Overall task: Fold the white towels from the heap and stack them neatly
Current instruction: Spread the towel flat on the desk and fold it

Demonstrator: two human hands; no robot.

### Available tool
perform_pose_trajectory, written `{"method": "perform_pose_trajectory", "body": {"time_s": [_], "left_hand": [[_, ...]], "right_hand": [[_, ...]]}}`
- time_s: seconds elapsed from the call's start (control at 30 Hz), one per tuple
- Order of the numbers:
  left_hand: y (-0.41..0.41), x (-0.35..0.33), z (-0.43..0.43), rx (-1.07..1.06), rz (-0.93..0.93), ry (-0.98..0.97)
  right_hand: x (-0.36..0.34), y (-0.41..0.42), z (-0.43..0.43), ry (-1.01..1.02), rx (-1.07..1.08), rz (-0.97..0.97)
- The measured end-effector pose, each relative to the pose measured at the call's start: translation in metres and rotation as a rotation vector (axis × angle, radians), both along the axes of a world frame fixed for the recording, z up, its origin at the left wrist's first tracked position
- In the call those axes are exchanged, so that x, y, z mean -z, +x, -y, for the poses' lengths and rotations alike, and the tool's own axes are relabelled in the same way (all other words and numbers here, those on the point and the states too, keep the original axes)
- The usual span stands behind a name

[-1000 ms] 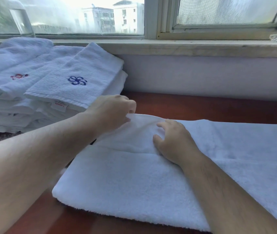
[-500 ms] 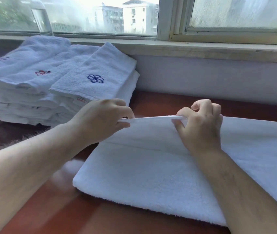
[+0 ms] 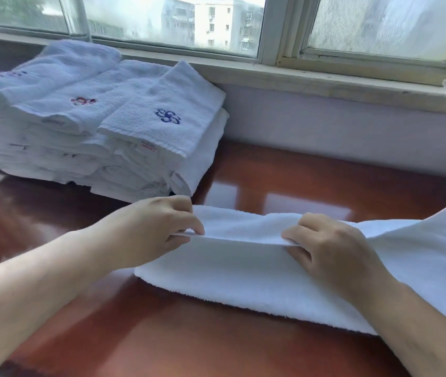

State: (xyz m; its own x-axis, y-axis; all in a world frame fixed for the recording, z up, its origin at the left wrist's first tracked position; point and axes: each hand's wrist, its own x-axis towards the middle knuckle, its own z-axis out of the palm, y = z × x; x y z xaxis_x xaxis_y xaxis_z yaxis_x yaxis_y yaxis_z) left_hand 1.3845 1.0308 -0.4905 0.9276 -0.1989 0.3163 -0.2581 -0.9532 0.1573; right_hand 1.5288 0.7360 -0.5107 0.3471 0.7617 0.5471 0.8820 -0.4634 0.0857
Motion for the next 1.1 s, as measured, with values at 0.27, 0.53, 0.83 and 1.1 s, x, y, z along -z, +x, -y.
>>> {"method": "perform_pose_trajectory", "body": {"time_s": [0.27, 0.53, 0.83, 1.1], "left_hand": [[-0.021, 0.016, 0.004, -0.007, -0.140, -0.023], [-0.020, 0.004, 0.025, -0.195, -0.279, 0.061], [0.075, -0.008, 0.118, -0.080, -0.065, -0.122], [0.168, -0.004, 0.218, 0.033, -0.183, -0.163]], "right_hand": [[0.009, -0.010, 0.006, -0.025, -0.040, -0.033], [0.007, -0.009, 0.006, -0.030, -0.066, -0.036], [-0.016, 0.021, 0.075, 0.356, 0.376, -0.583], [-0.009, 0.100, 0.193, 1.051, 0.832, -1.031]]}}
